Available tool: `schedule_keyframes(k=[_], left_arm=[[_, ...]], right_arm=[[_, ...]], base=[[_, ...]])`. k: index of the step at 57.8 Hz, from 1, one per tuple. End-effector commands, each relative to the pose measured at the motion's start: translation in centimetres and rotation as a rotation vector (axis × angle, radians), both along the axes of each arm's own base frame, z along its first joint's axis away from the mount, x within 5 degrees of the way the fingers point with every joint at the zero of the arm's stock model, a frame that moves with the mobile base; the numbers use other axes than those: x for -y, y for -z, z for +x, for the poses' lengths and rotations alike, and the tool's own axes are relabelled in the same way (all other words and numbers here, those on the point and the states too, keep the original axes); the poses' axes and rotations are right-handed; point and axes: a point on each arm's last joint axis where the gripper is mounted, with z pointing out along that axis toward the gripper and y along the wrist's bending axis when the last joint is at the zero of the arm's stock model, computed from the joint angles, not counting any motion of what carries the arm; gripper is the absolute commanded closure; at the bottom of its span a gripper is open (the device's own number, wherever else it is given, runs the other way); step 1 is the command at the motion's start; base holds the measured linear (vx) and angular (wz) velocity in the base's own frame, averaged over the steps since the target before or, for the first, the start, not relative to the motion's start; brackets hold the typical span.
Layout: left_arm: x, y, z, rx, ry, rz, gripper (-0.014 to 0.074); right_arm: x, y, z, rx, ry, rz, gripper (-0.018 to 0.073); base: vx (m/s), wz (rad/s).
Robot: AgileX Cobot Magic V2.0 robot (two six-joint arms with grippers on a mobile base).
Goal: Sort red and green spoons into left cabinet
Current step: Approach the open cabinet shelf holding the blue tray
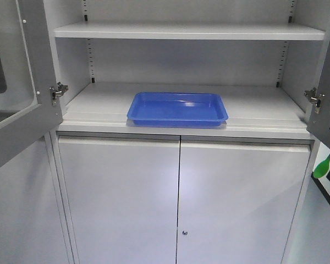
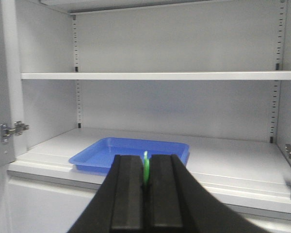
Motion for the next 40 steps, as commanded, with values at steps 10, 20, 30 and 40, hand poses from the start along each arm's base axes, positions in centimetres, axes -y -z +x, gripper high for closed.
schedule_keyframes(k=[10,20,30,40], left_arm=[[0.24,-1.46,-0.59,0.081,0.041,-0.027,0.0603],[0.24,-1.46,-0.59,0.081,0.041,-0.027,0.0603],[0.24,-1.46,-0.59,0.081,0.041,-0.027,0.0603],[0.24,-1.46,-0.59,0.081,0.041,-0.027,0.0603]], right_arm=[[-0.16,-1.78,-0.49,0.098,-0.029,0.021,0.0568],[-0.16,-1.78,-0.49,0.098,-0.029,0.021,0.0568],[-0.16,-1.78,-0.49,0.098,-0.029,0.021,0.0568],[-0.16,-1.78,-0.49,0.098,-0.029,0.021,0.0568]], base=[[0.22,-0.13],[0.27,-0.07],[0.33,-0.02],[0.36,0.02]])
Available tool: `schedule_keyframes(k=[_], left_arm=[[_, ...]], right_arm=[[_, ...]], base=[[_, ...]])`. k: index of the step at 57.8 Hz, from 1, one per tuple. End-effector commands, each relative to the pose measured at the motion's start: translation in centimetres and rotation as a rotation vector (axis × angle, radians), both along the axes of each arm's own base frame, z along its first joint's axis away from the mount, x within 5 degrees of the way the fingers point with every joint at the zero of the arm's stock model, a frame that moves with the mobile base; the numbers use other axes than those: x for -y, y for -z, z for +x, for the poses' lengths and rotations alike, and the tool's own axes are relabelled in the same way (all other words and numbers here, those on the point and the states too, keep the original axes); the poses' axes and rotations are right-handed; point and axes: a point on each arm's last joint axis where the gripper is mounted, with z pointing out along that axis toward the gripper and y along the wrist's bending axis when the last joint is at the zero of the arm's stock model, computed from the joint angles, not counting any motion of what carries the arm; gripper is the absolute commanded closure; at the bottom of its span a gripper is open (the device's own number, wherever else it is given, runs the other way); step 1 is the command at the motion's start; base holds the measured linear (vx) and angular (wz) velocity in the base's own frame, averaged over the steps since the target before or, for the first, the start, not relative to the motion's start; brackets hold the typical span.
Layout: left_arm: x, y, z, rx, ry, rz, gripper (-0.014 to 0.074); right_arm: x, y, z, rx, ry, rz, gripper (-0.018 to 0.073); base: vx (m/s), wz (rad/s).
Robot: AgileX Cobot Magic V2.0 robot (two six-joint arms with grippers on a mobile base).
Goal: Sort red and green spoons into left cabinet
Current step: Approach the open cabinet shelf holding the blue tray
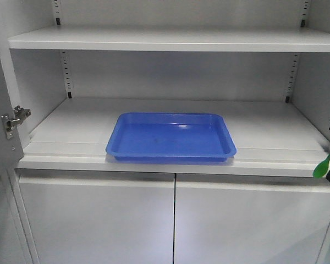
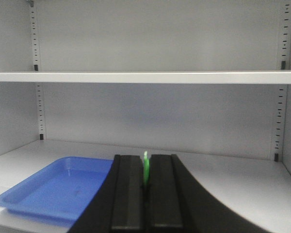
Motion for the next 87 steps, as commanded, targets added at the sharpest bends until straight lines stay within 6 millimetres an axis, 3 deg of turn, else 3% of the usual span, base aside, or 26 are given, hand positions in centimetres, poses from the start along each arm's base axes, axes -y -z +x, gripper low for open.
schedule_keyframes(k=[1,87], left_arm=[[0.24,-1.46,-0.59,0.081,0.041,-0.027,0.0603],[0.24,-1.46,-0.59,0.081,0.041,-0.027,0.0603]], right_arm=[[-0.16,-1.78,-0.49,0.098,-0.029,0.020,0.0568],[-0.16,-1.78,-0.49,0.098,-0.029,0.020,0.0568]], base=[[0.36,0.02],[0.22,-0.04]])
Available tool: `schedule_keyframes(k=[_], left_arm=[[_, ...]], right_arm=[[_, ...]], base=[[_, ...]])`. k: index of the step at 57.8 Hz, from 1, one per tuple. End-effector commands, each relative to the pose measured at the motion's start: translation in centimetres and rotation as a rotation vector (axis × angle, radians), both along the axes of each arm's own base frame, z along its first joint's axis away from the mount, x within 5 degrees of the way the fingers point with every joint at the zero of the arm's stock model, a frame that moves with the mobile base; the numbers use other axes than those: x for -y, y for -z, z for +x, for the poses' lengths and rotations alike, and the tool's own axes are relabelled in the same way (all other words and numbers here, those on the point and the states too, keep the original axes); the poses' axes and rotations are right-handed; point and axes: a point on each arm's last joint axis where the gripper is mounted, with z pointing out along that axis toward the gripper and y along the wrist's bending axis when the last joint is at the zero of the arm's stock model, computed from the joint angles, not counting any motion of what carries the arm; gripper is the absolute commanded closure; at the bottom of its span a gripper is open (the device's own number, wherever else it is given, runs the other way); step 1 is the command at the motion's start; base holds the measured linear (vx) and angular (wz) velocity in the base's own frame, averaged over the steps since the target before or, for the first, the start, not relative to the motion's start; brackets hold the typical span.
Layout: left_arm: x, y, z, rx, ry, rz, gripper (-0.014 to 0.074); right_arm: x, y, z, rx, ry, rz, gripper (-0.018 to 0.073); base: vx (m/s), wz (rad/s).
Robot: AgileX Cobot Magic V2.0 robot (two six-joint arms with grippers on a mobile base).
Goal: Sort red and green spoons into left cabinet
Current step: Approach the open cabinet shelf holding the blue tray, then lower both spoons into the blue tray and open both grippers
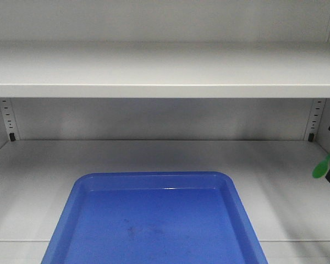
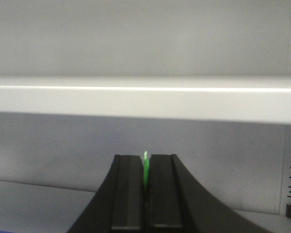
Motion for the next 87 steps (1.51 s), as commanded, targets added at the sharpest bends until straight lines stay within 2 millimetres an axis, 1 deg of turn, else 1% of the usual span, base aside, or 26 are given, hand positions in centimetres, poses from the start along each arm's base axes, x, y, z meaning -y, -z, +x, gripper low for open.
schedule_keyframes(k=[1,27,40,72,79,84,87], left_arm=[[0.2,-1.5,-0.6,0.081,0.041,-0.027,0.0603],[0.2,-1.5,-0.6,0.082,0.042,-0.028,0.0603],[0.6,-2.1,-0.9,0.164,0.086,-0.024,0.0603],[0.6,-2.1,-0.9,0.160,0.087,-0.034,0.0603],[0.7,-1.4,0.1,0.097,0.065,-0.024,0.0603],[0.8,-0.8,0.9,0.045,0.050,-0.020,0.0603],[1.0,-0.6,1.6,0.022,0.064,-0.058,0.0603]], right_arm=[[-0.2,-1.8,-0.5,0.098,-0.029,0.020,0.0568],[-0.2,-1.8,-0.5,0.098,-0.029,0.020,0.0568],[-0.2,-1.8,-0.5,0.099,-0.030,0.020,0.0568],[-0.1,-1.7,-0.5,0.089,-0.024,0.019,0.0568],[0.1,-1.0,0.0,0.028,0.005,0.001,0.0568],[0.2,-0.1,0.9,-0.029,0.020,-0.003,0.0568],[0.2,0.3,1.5,-0.051,0.019,-0.002,0.0568]], base=[[0.05,-0.01],[0.01,0.00],[0.00,0.00],[0.00,0.00],[0.00,0.00],[0.00,0.00],[0.00,0.00]])
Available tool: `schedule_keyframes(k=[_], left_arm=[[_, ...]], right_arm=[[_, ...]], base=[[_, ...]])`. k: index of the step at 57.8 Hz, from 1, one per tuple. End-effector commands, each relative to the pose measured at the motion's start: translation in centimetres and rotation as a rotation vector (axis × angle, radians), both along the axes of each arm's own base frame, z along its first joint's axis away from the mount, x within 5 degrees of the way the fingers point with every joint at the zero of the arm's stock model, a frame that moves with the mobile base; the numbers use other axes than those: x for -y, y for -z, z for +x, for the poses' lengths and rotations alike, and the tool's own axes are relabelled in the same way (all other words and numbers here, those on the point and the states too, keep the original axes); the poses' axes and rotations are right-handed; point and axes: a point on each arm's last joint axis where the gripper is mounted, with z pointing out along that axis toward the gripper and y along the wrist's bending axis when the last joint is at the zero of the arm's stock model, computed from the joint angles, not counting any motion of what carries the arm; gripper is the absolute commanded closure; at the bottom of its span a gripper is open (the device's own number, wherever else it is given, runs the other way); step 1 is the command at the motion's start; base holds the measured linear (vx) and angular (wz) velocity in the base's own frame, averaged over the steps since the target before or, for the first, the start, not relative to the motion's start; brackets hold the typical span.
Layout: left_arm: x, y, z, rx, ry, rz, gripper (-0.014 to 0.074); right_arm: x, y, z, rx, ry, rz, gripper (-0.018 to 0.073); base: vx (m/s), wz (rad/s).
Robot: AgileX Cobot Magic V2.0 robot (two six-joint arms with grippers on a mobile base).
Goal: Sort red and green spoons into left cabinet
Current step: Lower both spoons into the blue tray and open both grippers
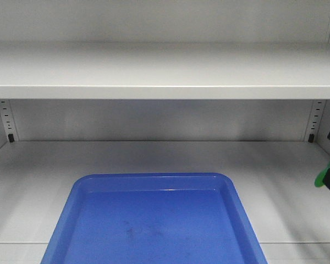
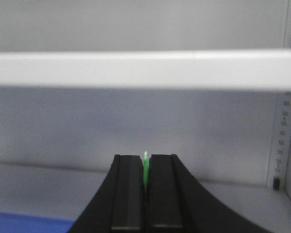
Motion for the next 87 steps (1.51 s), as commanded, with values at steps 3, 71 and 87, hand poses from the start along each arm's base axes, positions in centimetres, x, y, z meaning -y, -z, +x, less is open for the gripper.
schedule_keyframes(k=[3,71,87], left_arm=[[0.8,-0.7,1.0,0.014,0.067,-0.121,0.0603],[12.6,9.9,12.6,-0.171,0.464,-0.277,0.0433],[12.5,10.6,12.8,-0.224,0.435,-0.252,0.0060]], right_arm=[[-0.2,-0.4,1.1,0.031,-0.026,0.013,0.0568],[-14.5,3.3,10.1,-0.387,-0.306,-0.016,0.0311],[-14.5,3.3,10.1,-0.386,-0.306,-0.020,0.0007]], base=[[0.00,0.00],[0.00,0.00],[0.00,0.00]])
